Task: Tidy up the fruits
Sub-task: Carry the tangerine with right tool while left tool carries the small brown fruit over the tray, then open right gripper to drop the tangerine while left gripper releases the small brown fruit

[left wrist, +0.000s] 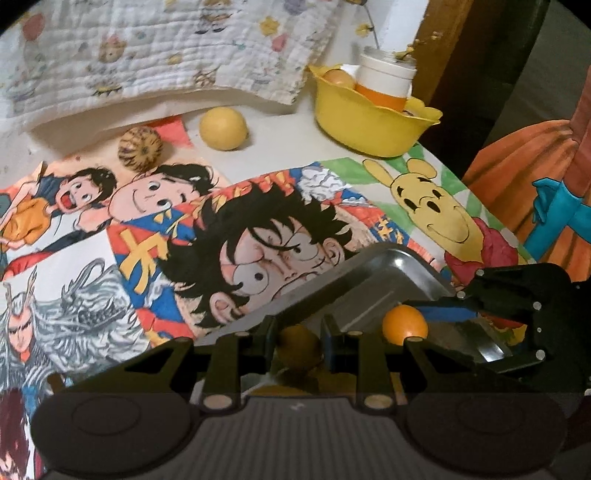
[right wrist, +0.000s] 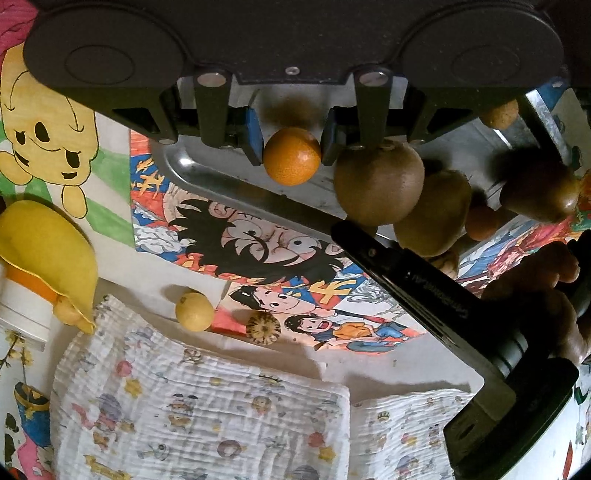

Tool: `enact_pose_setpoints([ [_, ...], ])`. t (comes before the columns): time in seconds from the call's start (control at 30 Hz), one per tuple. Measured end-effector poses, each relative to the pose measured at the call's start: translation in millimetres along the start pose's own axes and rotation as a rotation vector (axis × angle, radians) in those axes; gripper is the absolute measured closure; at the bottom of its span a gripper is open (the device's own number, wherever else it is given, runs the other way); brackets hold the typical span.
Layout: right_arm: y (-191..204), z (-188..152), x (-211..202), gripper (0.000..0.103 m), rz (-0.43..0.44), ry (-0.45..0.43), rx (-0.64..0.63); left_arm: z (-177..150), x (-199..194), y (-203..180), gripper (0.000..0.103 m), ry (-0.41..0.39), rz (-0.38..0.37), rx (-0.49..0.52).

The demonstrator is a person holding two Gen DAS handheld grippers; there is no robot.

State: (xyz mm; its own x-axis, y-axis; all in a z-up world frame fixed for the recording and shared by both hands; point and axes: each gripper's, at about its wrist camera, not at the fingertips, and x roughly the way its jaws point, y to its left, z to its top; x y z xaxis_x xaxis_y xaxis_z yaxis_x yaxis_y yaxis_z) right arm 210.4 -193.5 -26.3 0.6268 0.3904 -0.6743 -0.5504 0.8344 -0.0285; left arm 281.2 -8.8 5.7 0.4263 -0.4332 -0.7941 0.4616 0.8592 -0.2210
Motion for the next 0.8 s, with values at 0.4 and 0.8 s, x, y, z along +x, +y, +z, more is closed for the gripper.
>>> enact_pose_setpoints([
  [0.4, 1.4, -3.9, 0.6, 0.067, -0.005, 0.004, 0.012, -4.4, 5.8, 4.4, 0.074, 0.036, 0.023, -0.044],
  [0.8, 1.1, -8.4, -6.9, 0.058, -0.01, -0.004, 0.049, -6.8, -8.9, -5.2, 0.057, 0.006, 0.073, -0.019],
])
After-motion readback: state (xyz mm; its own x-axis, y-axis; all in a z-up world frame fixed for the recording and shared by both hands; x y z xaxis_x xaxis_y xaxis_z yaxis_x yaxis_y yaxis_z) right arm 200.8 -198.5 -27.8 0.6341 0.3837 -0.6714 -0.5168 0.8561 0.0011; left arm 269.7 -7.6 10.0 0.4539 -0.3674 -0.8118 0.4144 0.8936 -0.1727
